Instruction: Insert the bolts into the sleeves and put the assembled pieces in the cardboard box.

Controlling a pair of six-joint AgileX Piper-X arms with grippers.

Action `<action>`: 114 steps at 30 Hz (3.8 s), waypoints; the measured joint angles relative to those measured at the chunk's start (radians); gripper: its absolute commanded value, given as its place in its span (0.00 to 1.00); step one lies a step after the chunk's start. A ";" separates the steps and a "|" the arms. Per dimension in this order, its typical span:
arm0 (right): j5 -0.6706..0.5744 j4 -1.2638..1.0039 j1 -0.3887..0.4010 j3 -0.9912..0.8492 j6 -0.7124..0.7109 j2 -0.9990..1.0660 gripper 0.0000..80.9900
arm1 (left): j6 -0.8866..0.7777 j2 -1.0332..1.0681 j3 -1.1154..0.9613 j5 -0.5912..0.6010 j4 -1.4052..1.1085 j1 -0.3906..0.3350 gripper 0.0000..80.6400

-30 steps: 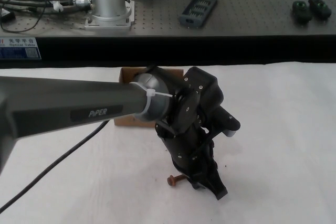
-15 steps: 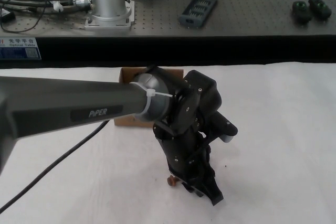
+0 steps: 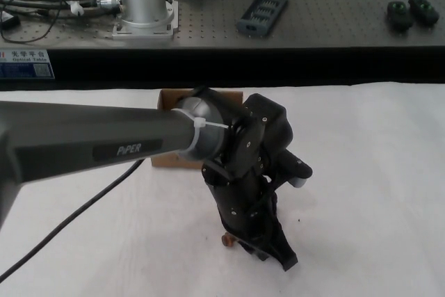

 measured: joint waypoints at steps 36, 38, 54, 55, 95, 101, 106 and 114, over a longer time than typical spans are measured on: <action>-0.882 -1.696 0.000 0.346 0.163 0.513 0.05 | -0.626 -0.974 1.110 0.399 -1.486 0.139 0.01; -0.904 -1.738 0.000 0.344 0.189 0.567 0.05 | -0.626 -0.976 1.126 0.410 -1.501 0.139 0.01; -1.048 -1.787 0.095 0.268 0.235 0.747 0.05 | -0.492 -0.976 1.153 0.613 -1.547 0.139 0.01; -1.053 -1.787 0.096 0.268 0.235 0.748 0.05 | -0.482 -0.976 1.153 0.619 -1.547 0.139 0.01; -1.076 -1.747 0.124 0.261 0.210 0.765 0.27 | -0.460 -0.976 1.158 0.508 -1.662 0.135 0.01; -1.081 -1.743 0.124 0.261 0.217 0.765 0.38 | -0.460 -0.978 1.156 0.431 -1.684 0.135 0.01; -1.081 -1.742 0.125 0.261 0.217 0.765 0.38 | -0.468 -0.978 1.156 0.415 -1.684 0.135 0.01; -1.081 -1.742 0.125 0.261 0.217 0.765 0.38 | -0.468 -0.978 1.156 0.337 -1.684 0.135 0.01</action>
